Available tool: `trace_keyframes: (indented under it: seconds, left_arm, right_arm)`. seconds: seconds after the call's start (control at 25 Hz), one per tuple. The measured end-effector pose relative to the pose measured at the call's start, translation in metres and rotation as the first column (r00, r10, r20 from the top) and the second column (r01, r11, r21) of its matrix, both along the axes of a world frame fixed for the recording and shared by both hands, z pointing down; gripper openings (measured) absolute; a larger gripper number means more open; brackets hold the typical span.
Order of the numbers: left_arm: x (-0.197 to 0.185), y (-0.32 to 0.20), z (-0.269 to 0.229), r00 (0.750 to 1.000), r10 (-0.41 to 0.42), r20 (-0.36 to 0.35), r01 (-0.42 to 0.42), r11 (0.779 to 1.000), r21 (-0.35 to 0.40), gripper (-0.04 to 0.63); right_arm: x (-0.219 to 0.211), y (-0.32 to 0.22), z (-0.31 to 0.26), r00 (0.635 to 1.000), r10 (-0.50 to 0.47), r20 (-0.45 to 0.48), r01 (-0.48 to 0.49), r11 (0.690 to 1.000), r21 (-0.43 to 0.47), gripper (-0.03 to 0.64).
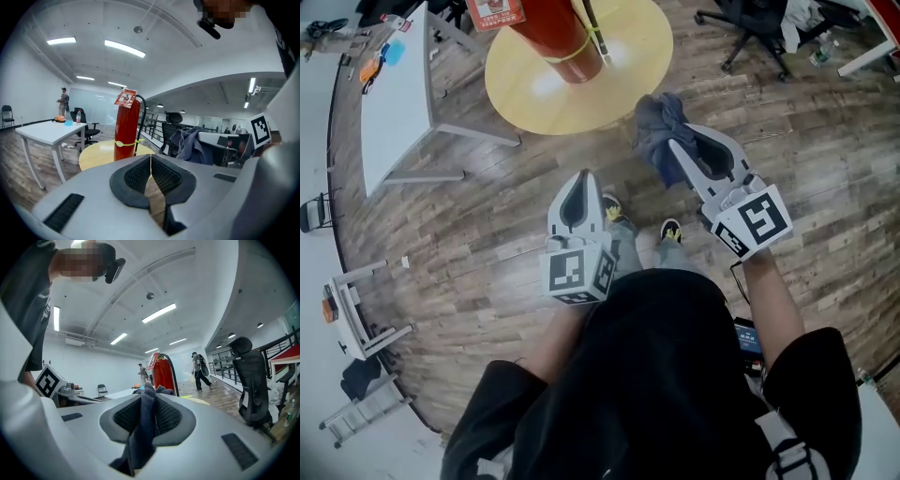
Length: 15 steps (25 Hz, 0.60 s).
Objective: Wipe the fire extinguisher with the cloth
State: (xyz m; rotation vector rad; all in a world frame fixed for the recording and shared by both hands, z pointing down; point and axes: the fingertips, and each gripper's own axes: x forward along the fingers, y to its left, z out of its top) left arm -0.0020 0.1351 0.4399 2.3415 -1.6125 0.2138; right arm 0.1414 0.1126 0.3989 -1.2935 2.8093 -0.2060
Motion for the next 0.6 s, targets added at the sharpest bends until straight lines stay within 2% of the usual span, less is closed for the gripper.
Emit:
trace_keyframes:
  seconds: [0.16,0.32,0.6]
  left_arm:
    - [0.008,0.02,-0.02,1.0,0.006,-0.015,-0.006,1.0,0.019,0.023]
    - [0.004,0.026,-0.031,1.0,0.016,-0.004,-0.016,0.998,0.055,0.024]
    - [-0.015,0.032,-0.034,1.0,0.0,-0.017,0.001,0.998,0.059,0.023]
  right_arm:
    - [0.002,0.028,-0.005,1.0,0.017,0.004,-0.017,0.999,-0.031,0.075]
    - [0.001,0.04,-0.012,0.999,0.008,-0.043,-0.008,1.0,-0.005,0.075]
    - [-0.001,0.044,-0.02,0.997,0.044,-0.062,-0.045,0.999,-0.012,0.075]
